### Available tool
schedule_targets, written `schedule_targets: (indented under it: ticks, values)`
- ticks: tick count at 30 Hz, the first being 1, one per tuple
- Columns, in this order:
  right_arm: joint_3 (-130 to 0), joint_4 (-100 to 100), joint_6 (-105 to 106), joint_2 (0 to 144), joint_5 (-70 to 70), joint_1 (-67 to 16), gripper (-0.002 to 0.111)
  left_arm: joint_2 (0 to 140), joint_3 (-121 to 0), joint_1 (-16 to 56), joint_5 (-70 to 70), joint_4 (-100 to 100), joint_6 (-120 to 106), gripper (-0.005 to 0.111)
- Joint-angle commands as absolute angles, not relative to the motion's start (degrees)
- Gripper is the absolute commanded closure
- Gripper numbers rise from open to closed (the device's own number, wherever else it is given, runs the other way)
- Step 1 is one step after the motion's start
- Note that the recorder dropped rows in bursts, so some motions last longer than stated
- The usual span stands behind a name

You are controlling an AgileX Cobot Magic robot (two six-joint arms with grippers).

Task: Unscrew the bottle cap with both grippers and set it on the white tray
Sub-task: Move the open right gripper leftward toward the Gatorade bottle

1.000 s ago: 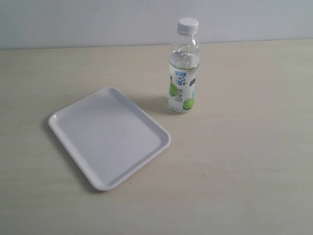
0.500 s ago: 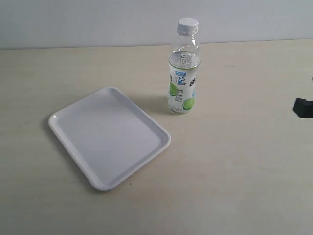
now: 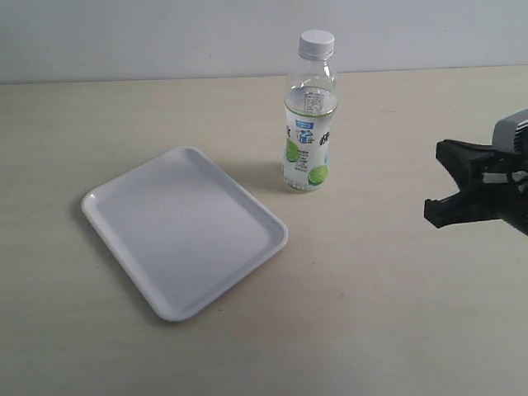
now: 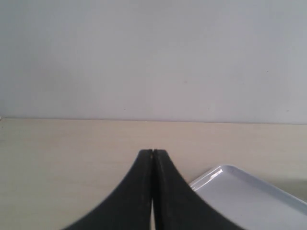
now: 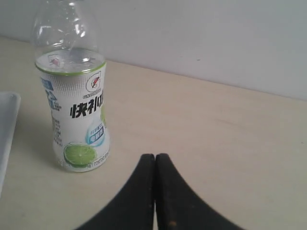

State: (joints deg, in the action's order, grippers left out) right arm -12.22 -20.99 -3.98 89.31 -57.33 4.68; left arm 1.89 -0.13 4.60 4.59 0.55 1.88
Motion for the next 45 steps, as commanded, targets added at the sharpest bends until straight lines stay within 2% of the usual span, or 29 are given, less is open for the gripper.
schedule_targets:
  ticks: [1,4,11,18,21,26,28,32,36,45]
  values:
    - [-12.39,-23.41,-3.14,95.09,-62.77,4.7,0.108,2.09,0.0,4.51,4.61,0.55,1.99,0.107]
    - [-13.28,-27.1,-2.77,99.34,-67.95,4.7,0.108,2.09,0.0,4.51,4.61,0.55,1.99,0.107]
    - [-17.9,-38.37,-4.32,105.48,-69.0,4.7,0.108,2.09,0.0,4.51,4.61,0.55,1.99,0.107]
    - [-21.61,-37.64,-4.41,105.51,-62.87,4.7,0.107,2.09,0.0,4.51,4.61,0.55,1.99,0.107]
    - [-23.85,-37.68,-4.41,105.51,-56.78,4.7,0.096,2.09,0.0,4.51,4.61,0.55,1.99,0.107]
    - [-26.16,-37.93,-6.79,106.85,-54.52,4.7,0.063,2.09,0.0,4.51,4.61,0.55,1.99,0.107]
    - [-26.71,-38.09,-7.51,107.77,-55.05,4.7,0.054,2.09,0.0,4.51,4.61,0.55,1.99,0.107]
    - [-28.05,-37.98,-7.64,110.21,-55.8,4.7,0.04,2.09,0.0,4.51,4.61,0.55,1.99,0.107]
    - [-28.59,-36.18,-7.53,112.19,-56.83,4.7,0.034,2.09,0.0,4.51,4.61,0.55,1.99,0.107]
    - [-29.77,-36.11,-4.4,117.95,-66.59,4.7,0.033,2.09,0.0,4.51,4.61,0.55,1.99,0.107]
